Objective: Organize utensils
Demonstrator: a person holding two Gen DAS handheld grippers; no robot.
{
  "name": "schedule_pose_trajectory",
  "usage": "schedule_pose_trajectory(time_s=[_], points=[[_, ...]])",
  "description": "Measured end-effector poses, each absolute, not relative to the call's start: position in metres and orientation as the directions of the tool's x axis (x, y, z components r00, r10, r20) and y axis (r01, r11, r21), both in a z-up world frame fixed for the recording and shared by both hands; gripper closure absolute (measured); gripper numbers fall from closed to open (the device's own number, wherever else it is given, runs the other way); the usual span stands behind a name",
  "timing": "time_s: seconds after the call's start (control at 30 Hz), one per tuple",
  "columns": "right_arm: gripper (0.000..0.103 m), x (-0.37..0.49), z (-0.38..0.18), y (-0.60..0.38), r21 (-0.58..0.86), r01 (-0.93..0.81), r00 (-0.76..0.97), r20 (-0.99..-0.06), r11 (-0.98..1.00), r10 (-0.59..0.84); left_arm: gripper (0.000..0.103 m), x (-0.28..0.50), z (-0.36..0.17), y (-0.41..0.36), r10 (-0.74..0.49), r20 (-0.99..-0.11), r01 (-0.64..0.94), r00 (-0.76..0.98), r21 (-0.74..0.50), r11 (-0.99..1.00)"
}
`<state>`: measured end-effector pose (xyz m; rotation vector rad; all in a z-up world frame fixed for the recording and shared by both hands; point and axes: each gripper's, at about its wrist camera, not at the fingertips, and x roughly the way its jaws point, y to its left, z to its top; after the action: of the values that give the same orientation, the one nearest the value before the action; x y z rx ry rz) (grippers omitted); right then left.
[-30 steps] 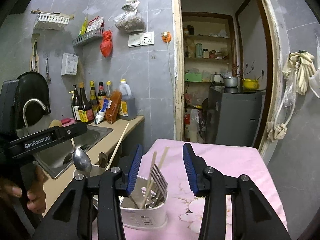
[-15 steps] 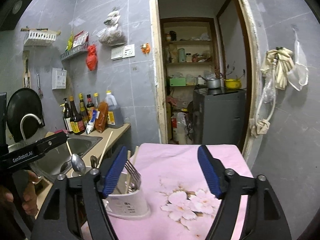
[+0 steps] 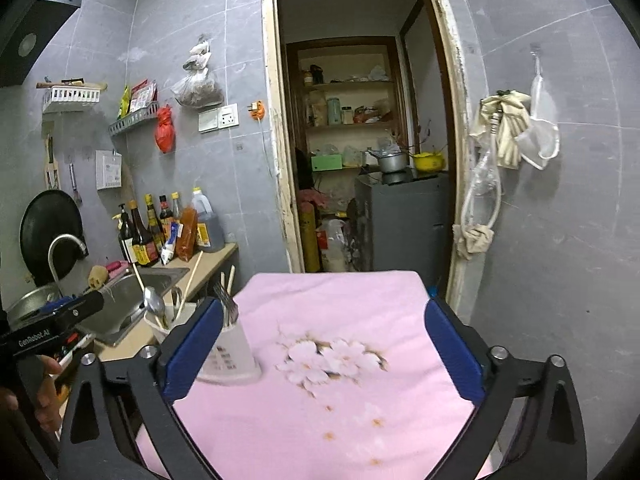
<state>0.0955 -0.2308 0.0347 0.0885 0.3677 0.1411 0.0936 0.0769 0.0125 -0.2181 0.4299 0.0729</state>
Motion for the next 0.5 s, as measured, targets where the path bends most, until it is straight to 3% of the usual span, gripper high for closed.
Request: schedule_pose_trajectory(time_s=[0.5], points=[[0.002,0.004,0.031,-0.265,0.095,-0.16,0.913,-0.363,0.983,0.184,0.001,-0.003,0.013,0.036,0.026,-0.435,-0.098,0.9,-0.143,0.985]])
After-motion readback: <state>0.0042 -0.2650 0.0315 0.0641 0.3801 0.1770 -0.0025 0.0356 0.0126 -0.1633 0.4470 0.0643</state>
